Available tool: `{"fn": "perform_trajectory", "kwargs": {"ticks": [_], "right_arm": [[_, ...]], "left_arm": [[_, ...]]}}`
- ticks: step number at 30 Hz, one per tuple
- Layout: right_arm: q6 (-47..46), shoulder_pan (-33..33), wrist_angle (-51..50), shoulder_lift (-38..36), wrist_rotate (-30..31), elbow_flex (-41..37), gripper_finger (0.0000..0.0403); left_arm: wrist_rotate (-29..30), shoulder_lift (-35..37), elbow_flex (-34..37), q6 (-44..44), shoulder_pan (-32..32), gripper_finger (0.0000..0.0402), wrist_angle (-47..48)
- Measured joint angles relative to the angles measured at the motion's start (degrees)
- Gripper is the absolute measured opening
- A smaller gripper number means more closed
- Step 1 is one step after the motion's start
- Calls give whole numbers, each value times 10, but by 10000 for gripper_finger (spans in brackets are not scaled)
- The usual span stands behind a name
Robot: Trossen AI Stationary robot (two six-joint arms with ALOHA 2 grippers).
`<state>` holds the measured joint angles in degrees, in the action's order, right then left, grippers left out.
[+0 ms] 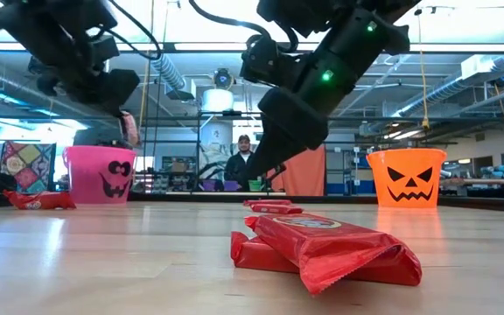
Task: Sort candy by brand, put in halloween buckets
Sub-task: Put the brown chocolate bar into the pink bucket, then put the red chocolate bar into the orange bucket
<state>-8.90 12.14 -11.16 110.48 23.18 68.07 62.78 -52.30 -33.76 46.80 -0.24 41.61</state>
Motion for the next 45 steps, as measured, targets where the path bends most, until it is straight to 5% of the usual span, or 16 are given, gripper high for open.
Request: {"fn": "perform_trajectory", "kwargs": {"ticks": [20, 26, 35, 40, 45], "right_arm": [[31, 5, -31, 0, -3, 0, 85], [38, 4, -35, 0, -1, 0, 85], [43, -3, -55, 0, 16, 0, 87], [46, -12, -103, 0, 60, 0, 91], [35, -26, -129, 1, 64, 0, 92]], "left_arm": [[-89, 23, -1, -78, 372, 34, -68], [-193, -2, -1, -119, 431, 47, -80], [-284, -4, -30, -224, 439, 104, -80], [-399, -2, -77, -290, 372, 112, -80], [-446, -2, -88, -387, 277, 111, -70]]}}
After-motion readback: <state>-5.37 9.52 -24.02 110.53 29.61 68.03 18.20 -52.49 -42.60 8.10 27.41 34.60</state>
